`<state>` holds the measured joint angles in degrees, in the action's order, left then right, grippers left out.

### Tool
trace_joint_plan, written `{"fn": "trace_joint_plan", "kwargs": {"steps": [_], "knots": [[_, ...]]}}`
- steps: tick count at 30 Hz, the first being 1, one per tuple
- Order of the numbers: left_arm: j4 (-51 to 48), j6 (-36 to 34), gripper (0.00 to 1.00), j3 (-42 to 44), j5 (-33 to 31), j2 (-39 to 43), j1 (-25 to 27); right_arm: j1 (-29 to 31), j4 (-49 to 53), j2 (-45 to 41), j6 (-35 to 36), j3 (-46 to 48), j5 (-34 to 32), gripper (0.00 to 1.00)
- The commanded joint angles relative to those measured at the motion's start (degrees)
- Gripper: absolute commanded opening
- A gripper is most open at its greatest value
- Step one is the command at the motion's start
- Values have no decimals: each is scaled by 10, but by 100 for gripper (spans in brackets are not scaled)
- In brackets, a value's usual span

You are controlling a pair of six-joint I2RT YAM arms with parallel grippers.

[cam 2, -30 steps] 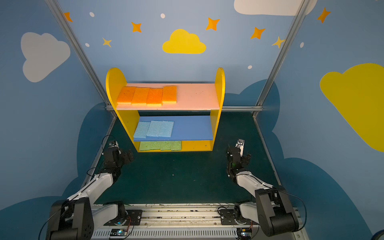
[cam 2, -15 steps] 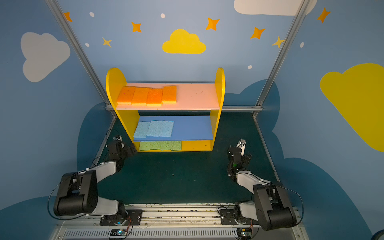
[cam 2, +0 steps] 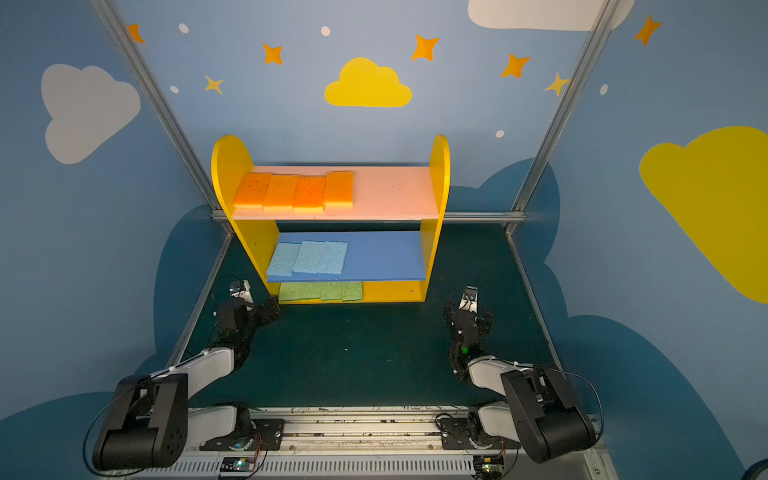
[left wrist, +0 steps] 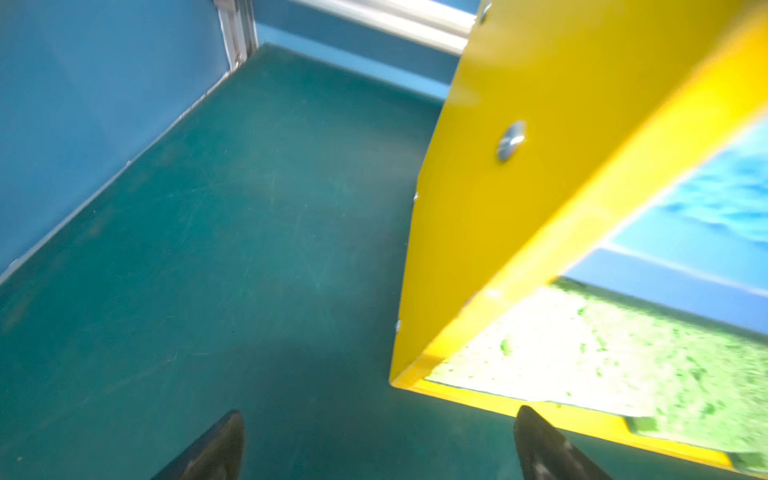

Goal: Place and organize the cleaning sponges onto the shelf

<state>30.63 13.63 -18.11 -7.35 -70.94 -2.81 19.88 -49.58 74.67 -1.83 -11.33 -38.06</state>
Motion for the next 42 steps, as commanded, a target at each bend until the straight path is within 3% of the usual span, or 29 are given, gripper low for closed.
{"fn": "trace_joint_plan", "kwargs": {"steps": [1,3,8,12,14,16,19,21,26,28,30,32,34,42], "knots": [[37,-45,100,0,-28,11,4,6,-55,7,28,-12,-18,93],[61,-51,100,4,-47,6,-2,6,-47,11,29,-17,-18,93],[127,-59,100,-11,-7,-71,-20,-2,6,15,22,-47,-10,94],[123,-85,100,-39,25,-118,-9,-31,59,4,-1,-64,30,94],[181,-107,100,-28,46,-154,1,-50,87,2,-12,-75,60,93],[267,-117,100,-1,25,-180,17,-74,98,-1,-18,-79,113,93],[247,-126,100,1,2,-162,32,-117,87,11,-28,-68,205,93],[243,-145,100,10,-10,-152,49,-129,23,50,1,-60,211,93],[340,-177,100,52,-43,-163,83,-127,71,25,-29,-67,216,93],[313,-173,100,36,-59,-161,85,-127,94,29,-34,-83,209,93],[202,-153,100,-23,-72,-163,75,-128,149,49,-39,-120,199,94],[137,-133,100,-56,3,-164,37,-135,231,81,-49,-182,200,95],[133,-129,100,-59,23,-166,26,-164,230,75,-58,-176,254,97],[131,-129,100,-59,23,-165,26,-159,238,81,-58,-184,240,96]]}}
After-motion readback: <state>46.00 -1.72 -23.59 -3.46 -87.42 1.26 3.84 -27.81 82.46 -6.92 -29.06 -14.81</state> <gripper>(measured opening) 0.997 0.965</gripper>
